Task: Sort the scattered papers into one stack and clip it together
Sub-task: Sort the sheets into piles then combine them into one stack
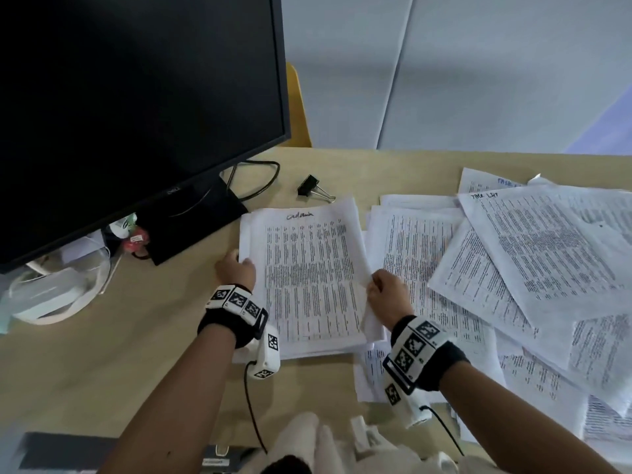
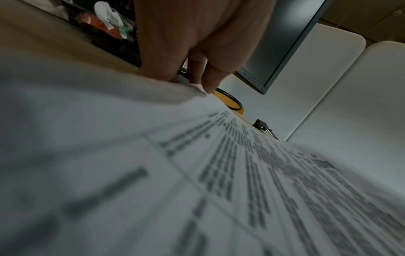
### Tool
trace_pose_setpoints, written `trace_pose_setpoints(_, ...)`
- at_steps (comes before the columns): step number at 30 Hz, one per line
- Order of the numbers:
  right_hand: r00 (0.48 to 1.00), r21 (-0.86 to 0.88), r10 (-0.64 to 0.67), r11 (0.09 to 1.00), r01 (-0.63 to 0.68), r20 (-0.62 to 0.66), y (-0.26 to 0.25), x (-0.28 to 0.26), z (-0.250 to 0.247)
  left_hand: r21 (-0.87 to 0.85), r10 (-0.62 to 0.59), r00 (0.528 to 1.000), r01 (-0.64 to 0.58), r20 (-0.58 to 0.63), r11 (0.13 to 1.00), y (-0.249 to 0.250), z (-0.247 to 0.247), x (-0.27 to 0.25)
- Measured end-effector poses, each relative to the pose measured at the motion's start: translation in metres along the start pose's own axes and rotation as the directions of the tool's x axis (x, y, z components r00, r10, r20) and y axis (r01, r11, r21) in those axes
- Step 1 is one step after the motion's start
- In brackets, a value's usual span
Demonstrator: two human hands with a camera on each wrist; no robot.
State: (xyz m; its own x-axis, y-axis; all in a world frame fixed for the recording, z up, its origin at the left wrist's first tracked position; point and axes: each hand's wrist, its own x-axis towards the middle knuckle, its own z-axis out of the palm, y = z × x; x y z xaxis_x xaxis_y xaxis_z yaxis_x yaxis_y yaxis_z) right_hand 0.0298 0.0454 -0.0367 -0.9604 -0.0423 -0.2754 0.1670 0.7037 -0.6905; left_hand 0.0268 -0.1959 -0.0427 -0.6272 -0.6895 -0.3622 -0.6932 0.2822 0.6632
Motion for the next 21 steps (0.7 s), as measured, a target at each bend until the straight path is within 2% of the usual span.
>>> trace_pose_setpoints(3,0.995,-0.057,0.041,0.998,-0.036,0.092,-0.005,-0.002,0.006,0.088,-0.030,1.000,0.029,0.003,0.996,0.007,0.003,-0.005)
trace_pose_setpoints(7,0.987,-0.166,0.142,0.978,-0.128,0.078,-0.013,-0.001,0.008,0.204,-0.058,0.997,0.047,0.045,0.978,0.011,0.010,-0.016)
trace_pose_setpoints(10,0.961,-0.095,0.200,0.978,-0.185,0.189,-0.027,0.006,0.011,0.266,-0.036,0.997,0.015,0.074,0.964,0.006,0.016,-0.020)
trace_pose_setpoints(13,0.953,0.123,0.131,0.978,-0.170,0.274,-0.037,0.009,0.012,0.259,-0.022,0.996,0.000,0.082,0.966,0.006,0.017,-0.023)
trace_pose_setpoints(17,0.971,0.252,-0.145,0.963,0.095,0.190,-0.056,0.000,-0.012,0.116,-0.079,0.987,0.063,0.143,0.991,0.010,0.006,-0.021)
trace_pose_setpoints(19,0.954,0.334,-0.264,0.920,0.204,0.145,-0.063,-0.005,-0.031,-0.082,-0.098,0.977,0.115,0.188,0.990,0.016,-0.005,-0.021)
trace_pose_setpoints(21,0.941,0.375,-0.338,0.875,0.307,0.019,-0.070,-0.009,-0.050,-0.387,0.050,0.975,0.040,0.219,0.921,0.033,-0.016,-0.025)
